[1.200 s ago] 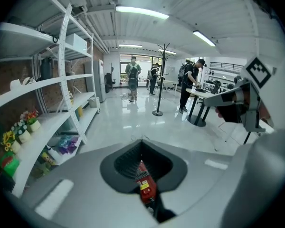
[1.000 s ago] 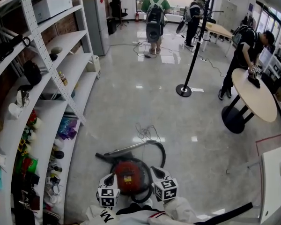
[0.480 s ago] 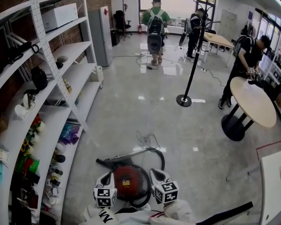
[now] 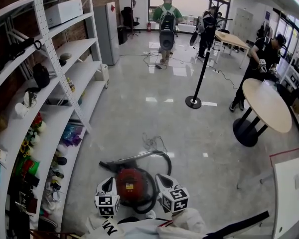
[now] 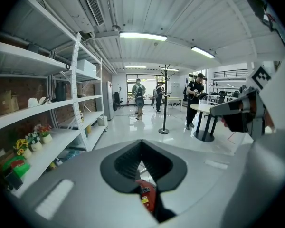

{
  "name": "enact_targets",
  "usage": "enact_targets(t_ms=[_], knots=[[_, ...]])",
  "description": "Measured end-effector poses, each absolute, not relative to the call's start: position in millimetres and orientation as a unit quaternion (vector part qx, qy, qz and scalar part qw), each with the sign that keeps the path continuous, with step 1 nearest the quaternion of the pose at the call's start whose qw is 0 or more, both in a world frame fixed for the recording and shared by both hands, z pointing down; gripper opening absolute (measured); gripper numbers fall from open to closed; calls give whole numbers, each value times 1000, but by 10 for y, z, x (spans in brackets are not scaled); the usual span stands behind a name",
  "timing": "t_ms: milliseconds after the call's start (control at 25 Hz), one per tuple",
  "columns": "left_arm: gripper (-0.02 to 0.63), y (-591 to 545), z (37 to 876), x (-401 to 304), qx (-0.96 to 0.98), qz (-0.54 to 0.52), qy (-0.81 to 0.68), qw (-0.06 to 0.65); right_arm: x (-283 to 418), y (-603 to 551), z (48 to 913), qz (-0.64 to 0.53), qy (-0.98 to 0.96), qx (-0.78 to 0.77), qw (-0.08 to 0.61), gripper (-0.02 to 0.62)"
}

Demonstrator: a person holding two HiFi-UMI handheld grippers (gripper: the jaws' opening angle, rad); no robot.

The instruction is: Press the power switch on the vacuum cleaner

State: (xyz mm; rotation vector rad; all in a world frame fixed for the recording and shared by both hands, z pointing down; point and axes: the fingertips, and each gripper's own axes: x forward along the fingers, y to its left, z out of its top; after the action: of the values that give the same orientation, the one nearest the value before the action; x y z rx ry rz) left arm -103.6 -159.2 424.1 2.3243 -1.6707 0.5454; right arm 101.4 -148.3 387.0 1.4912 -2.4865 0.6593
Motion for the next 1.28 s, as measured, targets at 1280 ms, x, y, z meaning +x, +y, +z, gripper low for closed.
enact_targets(t_ms=[1280], knots=[[0,79,4245,-1479,833,174,-510,126,300,200,3907,227,-811,530,100,0]])
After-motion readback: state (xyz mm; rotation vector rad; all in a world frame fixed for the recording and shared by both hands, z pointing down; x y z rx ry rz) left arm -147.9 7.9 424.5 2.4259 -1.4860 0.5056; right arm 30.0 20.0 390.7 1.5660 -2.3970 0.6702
